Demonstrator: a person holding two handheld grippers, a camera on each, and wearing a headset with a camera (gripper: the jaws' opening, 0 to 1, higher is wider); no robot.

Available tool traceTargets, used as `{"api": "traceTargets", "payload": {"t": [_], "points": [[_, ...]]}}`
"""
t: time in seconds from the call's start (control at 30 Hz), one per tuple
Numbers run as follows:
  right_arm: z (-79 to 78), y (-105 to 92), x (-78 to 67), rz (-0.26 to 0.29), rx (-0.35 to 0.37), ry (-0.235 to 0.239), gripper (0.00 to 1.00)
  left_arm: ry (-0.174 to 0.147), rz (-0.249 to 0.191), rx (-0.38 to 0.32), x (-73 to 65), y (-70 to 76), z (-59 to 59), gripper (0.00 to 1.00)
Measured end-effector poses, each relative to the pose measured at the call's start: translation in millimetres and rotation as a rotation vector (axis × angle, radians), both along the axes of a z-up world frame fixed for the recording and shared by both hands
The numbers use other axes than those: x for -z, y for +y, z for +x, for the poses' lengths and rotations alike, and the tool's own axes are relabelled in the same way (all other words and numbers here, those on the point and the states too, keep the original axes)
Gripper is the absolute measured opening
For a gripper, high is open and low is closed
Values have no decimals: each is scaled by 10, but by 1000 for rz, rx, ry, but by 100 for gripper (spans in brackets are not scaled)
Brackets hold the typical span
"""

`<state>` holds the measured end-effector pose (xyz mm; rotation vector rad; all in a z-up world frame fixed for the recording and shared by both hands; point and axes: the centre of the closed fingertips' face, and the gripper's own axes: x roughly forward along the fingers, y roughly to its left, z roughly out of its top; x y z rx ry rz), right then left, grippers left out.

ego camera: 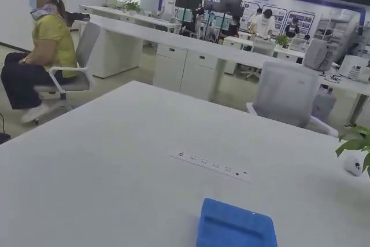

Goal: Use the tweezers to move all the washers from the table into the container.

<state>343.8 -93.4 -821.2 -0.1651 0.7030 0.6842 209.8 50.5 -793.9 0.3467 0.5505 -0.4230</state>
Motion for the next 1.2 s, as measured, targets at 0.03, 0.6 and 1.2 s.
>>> {"api": "traceTargets", "payload": {"t": [0.03,0.6,1.2], "points": [[-4,1,13,-1,0,4,3,1,0,1,1,-2,-1,91],[-40,56,29,7,-11,5,3,6,6,4,14,-2,-2,91],[-38,9,37,-51,-42,-33,1,-11,1,-6,-16,13,14,91]]}}
